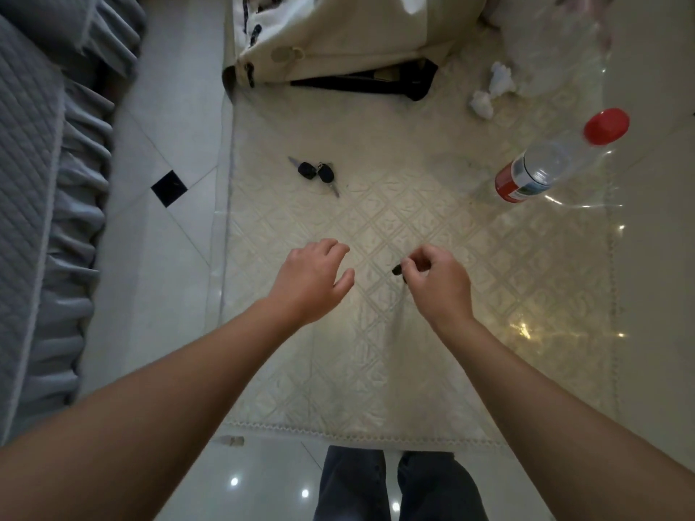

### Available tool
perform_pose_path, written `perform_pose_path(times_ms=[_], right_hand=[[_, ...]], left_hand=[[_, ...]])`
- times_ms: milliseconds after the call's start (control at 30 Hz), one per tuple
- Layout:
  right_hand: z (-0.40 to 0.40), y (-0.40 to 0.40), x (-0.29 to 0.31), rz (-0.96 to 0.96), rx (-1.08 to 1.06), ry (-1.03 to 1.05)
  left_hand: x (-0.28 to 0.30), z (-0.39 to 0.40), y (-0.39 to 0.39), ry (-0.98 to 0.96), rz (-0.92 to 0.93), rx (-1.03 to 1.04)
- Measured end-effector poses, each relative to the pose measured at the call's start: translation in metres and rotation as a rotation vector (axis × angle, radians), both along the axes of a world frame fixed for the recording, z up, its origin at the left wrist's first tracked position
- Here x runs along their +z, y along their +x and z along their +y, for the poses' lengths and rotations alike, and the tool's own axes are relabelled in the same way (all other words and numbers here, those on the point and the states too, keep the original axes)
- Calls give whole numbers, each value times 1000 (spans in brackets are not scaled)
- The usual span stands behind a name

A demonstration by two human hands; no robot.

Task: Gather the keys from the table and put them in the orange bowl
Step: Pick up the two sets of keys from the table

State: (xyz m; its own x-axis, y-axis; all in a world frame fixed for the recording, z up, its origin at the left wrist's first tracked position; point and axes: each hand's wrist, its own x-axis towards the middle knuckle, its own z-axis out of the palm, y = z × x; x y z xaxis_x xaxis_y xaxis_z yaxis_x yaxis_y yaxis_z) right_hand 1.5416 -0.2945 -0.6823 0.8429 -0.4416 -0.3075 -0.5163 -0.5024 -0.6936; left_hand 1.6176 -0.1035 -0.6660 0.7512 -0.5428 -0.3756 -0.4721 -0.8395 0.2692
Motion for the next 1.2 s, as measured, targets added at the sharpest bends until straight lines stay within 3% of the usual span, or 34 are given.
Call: perform_pose_path(times_ms=[367, 533, 767, 933, 1200], right_hand=[[1, 31, -18, 76, 66, -123], [10, 38, -27, 122, 169, -103], [20, 41, -36, 117, 143, -112], [19, 37, -39, 126, 158, -128], [22, 21, -40, 160, 177, -147]], left_hand=[[-31, -11, 93, 63, -110, 129], [-41, -19, 111, 70, -75, 121], [-40, -23, 120, -27, -190, 131], [-42, -22, 107, -67, -136, 200], [-43, -8, 66, -24, -79, 90]])
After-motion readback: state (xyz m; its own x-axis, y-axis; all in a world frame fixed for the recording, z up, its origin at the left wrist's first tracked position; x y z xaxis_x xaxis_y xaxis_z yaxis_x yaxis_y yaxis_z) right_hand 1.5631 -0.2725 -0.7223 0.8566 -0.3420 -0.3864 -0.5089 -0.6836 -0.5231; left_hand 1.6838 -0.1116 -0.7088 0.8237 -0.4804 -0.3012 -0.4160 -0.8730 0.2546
